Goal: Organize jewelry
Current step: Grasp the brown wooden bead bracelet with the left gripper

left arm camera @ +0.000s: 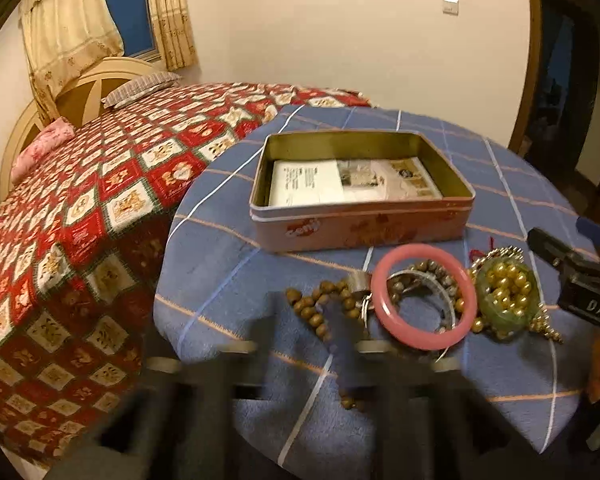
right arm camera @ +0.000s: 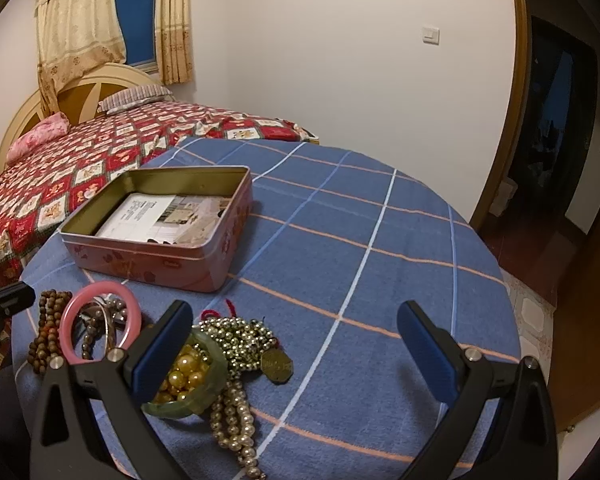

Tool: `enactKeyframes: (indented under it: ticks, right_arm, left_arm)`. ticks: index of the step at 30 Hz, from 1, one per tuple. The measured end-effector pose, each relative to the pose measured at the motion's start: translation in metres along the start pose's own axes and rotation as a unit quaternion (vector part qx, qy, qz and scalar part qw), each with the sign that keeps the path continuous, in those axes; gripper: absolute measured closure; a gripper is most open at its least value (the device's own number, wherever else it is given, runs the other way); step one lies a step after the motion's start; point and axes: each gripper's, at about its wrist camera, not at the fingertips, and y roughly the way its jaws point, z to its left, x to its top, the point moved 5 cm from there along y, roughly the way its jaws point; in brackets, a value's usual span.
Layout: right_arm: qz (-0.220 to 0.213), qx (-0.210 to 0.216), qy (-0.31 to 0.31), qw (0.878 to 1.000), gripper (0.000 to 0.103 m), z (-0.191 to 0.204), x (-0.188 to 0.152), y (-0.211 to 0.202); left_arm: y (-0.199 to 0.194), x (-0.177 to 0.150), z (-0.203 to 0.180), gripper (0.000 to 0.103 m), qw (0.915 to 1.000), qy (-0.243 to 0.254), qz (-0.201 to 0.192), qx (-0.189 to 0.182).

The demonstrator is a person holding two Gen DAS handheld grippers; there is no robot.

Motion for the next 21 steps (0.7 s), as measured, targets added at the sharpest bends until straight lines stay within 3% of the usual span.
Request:
enactKeyframes:
  ticks: [1, 9, 11, 13, 15, 21]
  right_arm:
    - [0.000, 0.001, 0.000, 1.000, 0.000, -0.001, 0.000, 0.000]
    - [-0.001, 0.000, 0.000, 1.000, 0.000, 0.000, 0.000, -0.001]
    - [-0.001, -0.001, 0.002, 1.000, 0.000, 0.000, 0.000, -0.001]
    - [-0.001, -0.001, 0.003, 1.000, 0.000, 0.000, 0.000, -0.001]
    - [0.000, -0.001, 0.001, 1.000, 0.000, 0.000, 0.000, 0.000]
    - [-0.002, -0.001, -0.001, 1.000, 0.000, -0.001, 0.000, -0.002]
  left_arm:
    - [-0.002, -0.001, -0.001, 0.038, 1.0000, 0.000, -0.007, -0.001]
    - [0.008, -0.012, -0.011, 0.038, 0.9996, 0.016, 0.017, -0.014]
    - [0.009, -0.013, -0.009, 0.042, 0.9994, 0.007, 0.017, -0.028]
    - [0.010, -0.014, -0.012, 0.061, 0.9984, 0.006, 0.020, -0.052]
    - [0.010, -0.015, -0.018, 0.073, 0.9973, 0.012, 0.022, -0.070]
    - [0.001, -0.011, -0.022, 0.096, 0.9971, 0.028, 0.004, -0.071]
